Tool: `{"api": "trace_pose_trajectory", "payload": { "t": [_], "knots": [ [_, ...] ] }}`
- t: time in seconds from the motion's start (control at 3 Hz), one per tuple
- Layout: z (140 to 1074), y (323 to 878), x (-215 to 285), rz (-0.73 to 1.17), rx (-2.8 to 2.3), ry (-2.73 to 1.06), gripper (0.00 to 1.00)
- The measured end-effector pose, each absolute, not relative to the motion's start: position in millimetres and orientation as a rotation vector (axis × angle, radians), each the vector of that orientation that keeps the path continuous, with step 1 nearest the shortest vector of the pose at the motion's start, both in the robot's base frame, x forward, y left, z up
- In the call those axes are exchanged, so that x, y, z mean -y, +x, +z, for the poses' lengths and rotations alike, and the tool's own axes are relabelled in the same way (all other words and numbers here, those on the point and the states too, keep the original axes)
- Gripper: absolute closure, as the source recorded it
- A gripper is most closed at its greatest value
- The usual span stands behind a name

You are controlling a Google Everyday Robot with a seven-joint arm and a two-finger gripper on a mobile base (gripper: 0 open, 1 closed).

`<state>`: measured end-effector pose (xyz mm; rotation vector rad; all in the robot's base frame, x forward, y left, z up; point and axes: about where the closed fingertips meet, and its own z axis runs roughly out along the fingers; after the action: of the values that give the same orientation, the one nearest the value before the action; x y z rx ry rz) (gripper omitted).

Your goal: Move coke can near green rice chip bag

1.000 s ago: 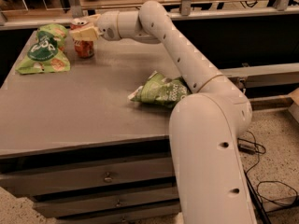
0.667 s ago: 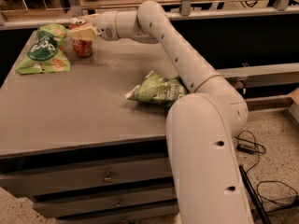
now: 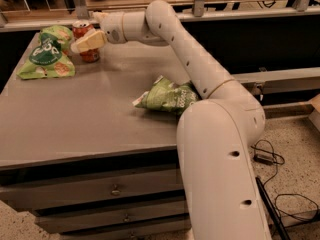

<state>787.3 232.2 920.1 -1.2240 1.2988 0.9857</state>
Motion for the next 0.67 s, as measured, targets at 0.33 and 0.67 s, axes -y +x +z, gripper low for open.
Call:
{"api": "trace_pose_trajectory", "payload": {
  "t": [0.33, 0.67],
  "knots": [
    [932, 779, -225, 0.965, -1.315, -1.263, 0.00],
    [959, 766, -198, 0.916, -1.334, -1.271, 0.00]
  ]
}}
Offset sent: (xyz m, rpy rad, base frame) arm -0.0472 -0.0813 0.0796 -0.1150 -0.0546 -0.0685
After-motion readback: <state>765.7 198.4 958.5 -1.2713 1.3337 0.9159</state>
